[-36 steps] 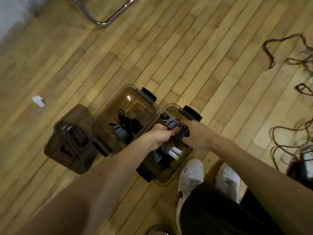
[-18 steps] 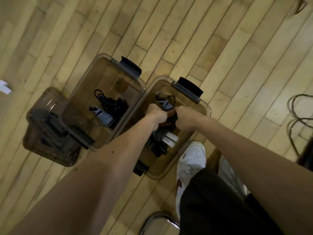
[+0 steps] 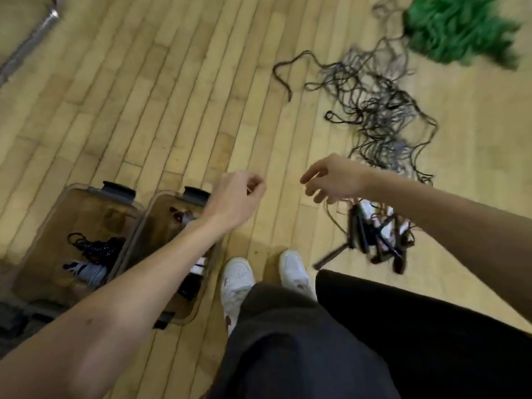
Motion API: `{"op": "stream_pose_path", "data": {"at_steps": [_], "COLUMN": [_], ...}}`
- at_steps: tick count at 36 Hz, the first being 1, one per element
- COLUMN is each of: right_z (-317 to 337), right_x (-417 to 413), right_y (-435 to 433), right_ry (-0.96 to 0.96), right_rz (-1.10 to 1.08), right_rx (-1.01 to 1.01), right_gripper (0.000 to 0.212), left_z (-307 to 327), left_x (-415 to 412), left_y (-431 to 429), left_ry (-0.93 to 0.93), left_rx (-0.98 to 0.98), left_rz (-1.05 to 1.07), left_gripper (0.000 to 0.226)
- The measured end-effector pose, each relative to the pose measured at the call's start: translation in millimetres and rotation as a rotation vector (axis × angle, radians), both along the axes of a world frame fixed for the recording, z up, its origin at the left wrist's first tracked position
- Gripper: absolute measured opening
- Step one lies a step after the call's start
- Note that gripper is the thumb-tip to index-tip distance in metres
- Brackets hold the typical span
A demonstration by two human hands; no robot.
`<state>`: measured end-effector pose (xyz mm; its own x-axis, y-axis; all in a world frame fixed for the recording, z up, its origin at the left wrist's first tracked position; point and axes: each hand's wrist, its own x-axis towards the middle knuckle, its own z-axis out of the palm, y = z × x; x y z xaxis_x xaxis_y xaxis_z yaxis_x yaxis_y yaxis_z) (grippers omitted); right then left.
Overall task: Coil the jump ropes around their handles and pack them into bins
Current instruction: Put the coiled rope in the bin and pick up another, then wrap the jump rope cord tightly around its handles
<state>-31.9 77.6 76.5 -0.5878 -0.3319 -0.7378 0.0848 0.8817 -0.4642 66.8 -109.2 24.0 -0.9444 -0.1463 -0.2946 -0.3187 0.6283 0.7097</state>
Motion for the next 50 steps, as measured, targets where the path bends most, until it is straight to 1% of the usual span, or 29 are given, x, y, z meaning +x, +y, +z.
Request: {"op": "stream_pose_path", "data": {"at_steps": [3, 5, 7, 10, 12, 16, 18, 20, 23, 26, 28, 30, 32, 33, 34, 36, 38, 39, 41, 42, 43, 44, 46, 47, 48, 50], "right_z": [19.9, 9.7, -14.8, -63.6, -101.4, -160.0, -187.1, -208.3, -247.2, -273.3, -280.8, -287.6, -294.3, -297.2, -299.4, -301.4, -301.8, -301.1, -299.7, -299.4, -298.8, -299.0, -299.2, -299.5, -300.3, -300.1], "right_x": [3.5, 13.3, 26.1, 47.3, 59.2, 65.9, 62.1, 57.6, 51.9, 47.1, 45.9, 49.2, 57.5, 61.5, 64.9, 67.6, 69.6, 70.3, 72.2, 72.8, 73.2, 74.0, 75.4, 75.4, 74.8, 71.0], "right_y": [70.8, 116.4, 164.6, 213.5, 236.6, 244.7, 239.1, 227.9, 213.7, 203.7, 198.5, 191.9, 185.8, 183.9, 182.6, 180.0, 177.6, 176.7, 175.9, 175.5, 174.2, 173.2, 171.4, 170.7, 169.7, 167.8], "right_ry": [0.009, -0.001, -0.011, -0.013, -0.033, -0.030, -0.001, 0.046, 0.100, 0.173, 0.209, 0.216, 0.226, 0.233, 0.229, 0.217, 0.205, 0.201, 0.195, 0.187, 0.169, 0.147, 0.095, 0.067, 0.031, -0.044], "right_rz": [-0.151, -0.247, -0.336, -0.458, -0.495, -0.468, -0.429, -0.348, -0.248, -0.176, -0.142, -0.087, -0.034, -0.045, -0.072, -0.109, -0.076, -0.049, -0.002, 0.013, 0.019, 0.021, 0.000, -0.024, -0.060, -0.170], "right_rx": [-0.020, 0.000, 0.037, 0.058, 0.075, 0.081, 0.081, 0.130, 0.265, 0.392, 0.442, 0.475, 0.466, 0.437, 0.403, 0.357, 0.351, 0.344, 0.322, 0.309, 0.294, 0.271, 0.211, 0.180, 0.159, 0.133], "right_gripper": [0.014, 0.012, 0.011, 0.015, 0.015, 0.023, 0.026, 0.026, 0.026, 0.028, 0.027, 0.025, 0.020, 0.019, 0.018, 0.018, 0.022, 0.024, 0.027, 0.030, 0.033, 0.037, 0.044, 0.047, 0.050, 0.058], "left_z": [5.8, -2.4, -22.5, -61.7, -95.3, -154.9, -182.5, -199.7, -224.6, -241.6, -245.6, -246.1, -244.2, -242.9, -243.7, -248.9, -255.9, -257.8, -265.7, -269.8, -271.2, -273.3, -277.3, -275.7, -273.4, -262.0], "left_x": [-12.8, -19.6, -25.2, -26.9, -30.8, -37.9, -40.3, -41.0, -42.8, -45.4, -46.3, -48.5, -53.6, -59.6, -69.0, -92.6, -117.3, -128.1, -143.3, -148.0, -151.4, -152.7, -150.6, -147.6, -144.8, -136.6], "left_y": [60.3, 96.3, 138.6, 184.2, 211.9, 243.4, 257.1, 265.4, 273.9, 272.2, 268.2, 261.2, 250.5, 244.8, 238.7, 225.1, 212.0, 206.9, 200.2, 198.2, 197.6, 197.3, 199.2, 201.1, 201.7, 199.7], "left_ry": [-0.038, -0.131, -0.232, -0.328, -0.399, -0.535, -0.569, -0.580, -0.577, -0.558, -0.571, -0.657, -0.748, -0.729, -0.657, -0.456, -0.354, -0.353, -0.370, -0.373, -0.371, -0.358, -0.310, -0.297, -0.298, -0.321], "left_rx": [0.082, 0.199, 0.298, 0.269, 0.221, 0.176, 0.131, 0.054, -0.038, -0.111, -0.102, -0.027, 0.091, 0.083, 0.020, -0.126, -0.177, -0.189, -0.231, -0.264, -0.297, -0.329, -0.339, -0.310, -0.266, -0.139], "left_rz": [-0.079, -0.065, -0.063, -0.129, -0.178, -0.168, -0.165, -0.202, -0.297, -0.307, -0.291, -0.292, -0.236, -0.194, -0.140, 0.040, 0.205, 0.244, 0.239, 0.220, 0.198, 0.174, 0.100, 0.076, 0.072, 0.135], "left_gripper": [0.012, 0.010, 0.009, 0.006, 0.005, 0.011, 0.023, 0.036, 0.044, 0.041, 0.033, 0.024, 0.014, 0.012, 0.012, 0.017, 0.034, 0.047, 0.074, 0.083, 0.085, 0.079, 0.048, 0.038, 0.035, 0.032]}}
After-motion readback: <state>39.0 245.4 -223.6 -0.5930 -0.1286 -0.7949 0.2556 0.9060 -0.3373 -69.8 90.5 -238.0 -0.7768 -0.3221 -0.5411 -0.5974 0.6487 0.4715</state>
